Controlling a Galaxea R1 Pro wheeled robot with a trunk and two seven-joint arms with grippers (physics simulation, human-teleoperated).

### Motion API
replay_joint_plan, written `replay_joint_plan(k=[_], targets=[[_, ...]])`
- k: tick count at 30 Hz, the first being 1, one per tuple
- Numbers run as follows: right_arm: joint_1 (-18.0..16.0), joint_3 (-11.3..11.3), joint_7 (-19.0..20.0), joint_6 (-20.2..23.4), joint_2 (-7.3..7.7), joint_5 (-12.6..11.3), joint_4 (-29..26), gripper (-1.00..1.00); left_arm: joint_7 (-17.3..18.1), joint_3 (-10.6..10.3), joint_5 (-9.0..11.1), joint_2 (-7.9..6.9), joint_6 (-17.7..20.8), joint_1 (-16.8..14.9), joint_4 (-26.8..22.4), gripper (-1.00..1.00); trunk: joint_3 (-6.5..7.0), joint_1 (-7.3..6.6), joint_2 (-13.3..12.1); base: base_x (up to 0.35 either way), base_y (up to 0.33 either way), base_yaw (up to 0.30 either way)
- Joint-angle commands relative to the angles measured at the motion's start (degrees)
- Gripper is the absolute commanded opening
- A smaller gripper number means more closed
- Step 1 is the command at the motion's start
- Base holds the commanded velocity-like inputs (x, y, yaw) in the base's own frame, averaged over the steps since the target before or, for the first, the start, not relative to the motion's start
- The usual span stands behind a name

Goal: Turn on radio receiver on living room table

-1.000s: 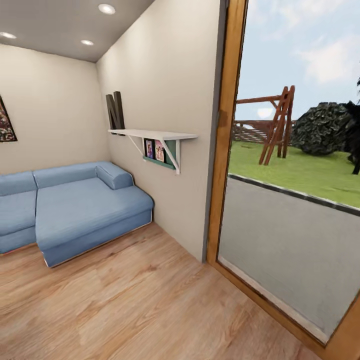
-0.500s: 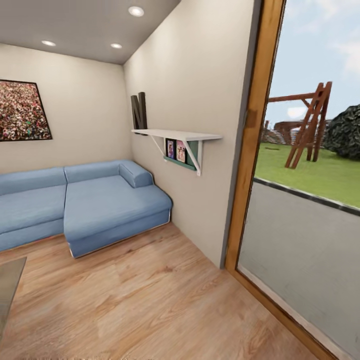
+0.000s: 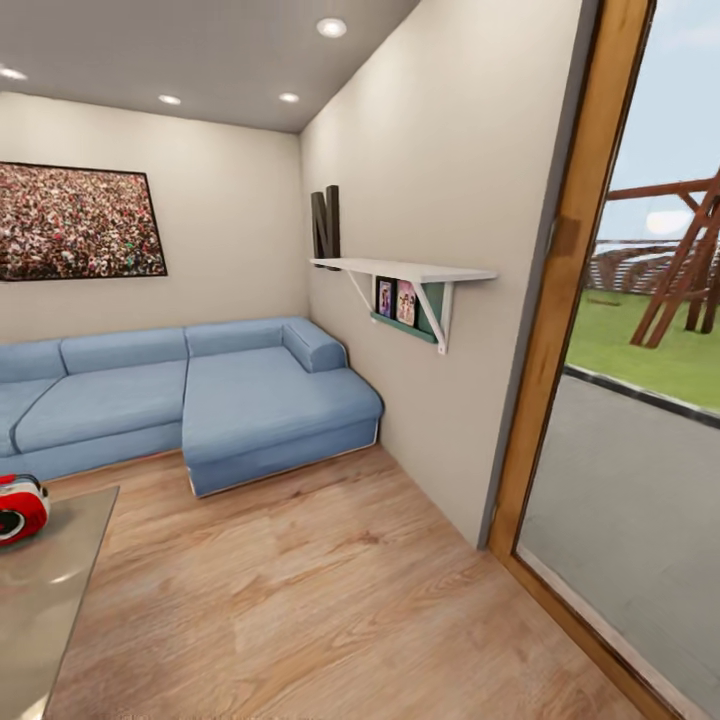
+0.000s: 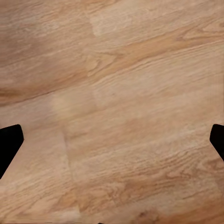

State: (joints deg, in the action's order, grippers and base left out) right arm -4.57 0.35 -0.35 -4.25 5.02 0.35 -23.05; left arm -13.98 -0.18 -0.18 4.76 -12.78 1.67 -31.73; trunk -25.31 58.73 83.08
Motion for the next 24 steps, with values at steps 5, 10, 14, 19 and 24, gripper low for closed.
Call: replay_joint_plan(k=[5,10,14,19,24], targets=[[0.0,0.0,0.0,0.0,0.00,0.0,0.0,1.00,0.0,0.0,0.0,-0.02,0.1,0.0,0.0,1.00,0.00,0.00,0.0,0.000,0.000,0.283],[0.0,0.0,0.0,0.0,0.00,0.0,0.0,1.00,0.0,0.0,0.0,-0.02,0.1,0.0,0.0,1.00,0.00,0.00,0.0,0.000,0.000,0.283],[0.0,0.0,0.0,0.0,0.00,0.0,0.0,1.00,-0.1,0.0,0.0,-0.02,0.2,0.0,0.0,1.00,0.00,0.00,0.0,0.111,-0.021,0.282],[0.0,0.0,0.0,0.0,-0.01,0.0,0.0,1.00,-0.7,0.1,0.0,-0.02,0.3,0.0,0.0,1.00,0.00,0.00,0.0,0.275,-0.094,0.282],[0.0,0.0,0.0,0.0,-0.01,0.0,0.0,1.00,-1.0,0.1,0.1,-0.02,0.4,0.0,0.1,1.00,0.00,0.00,0.0,0.311,-0.124,0.282]])
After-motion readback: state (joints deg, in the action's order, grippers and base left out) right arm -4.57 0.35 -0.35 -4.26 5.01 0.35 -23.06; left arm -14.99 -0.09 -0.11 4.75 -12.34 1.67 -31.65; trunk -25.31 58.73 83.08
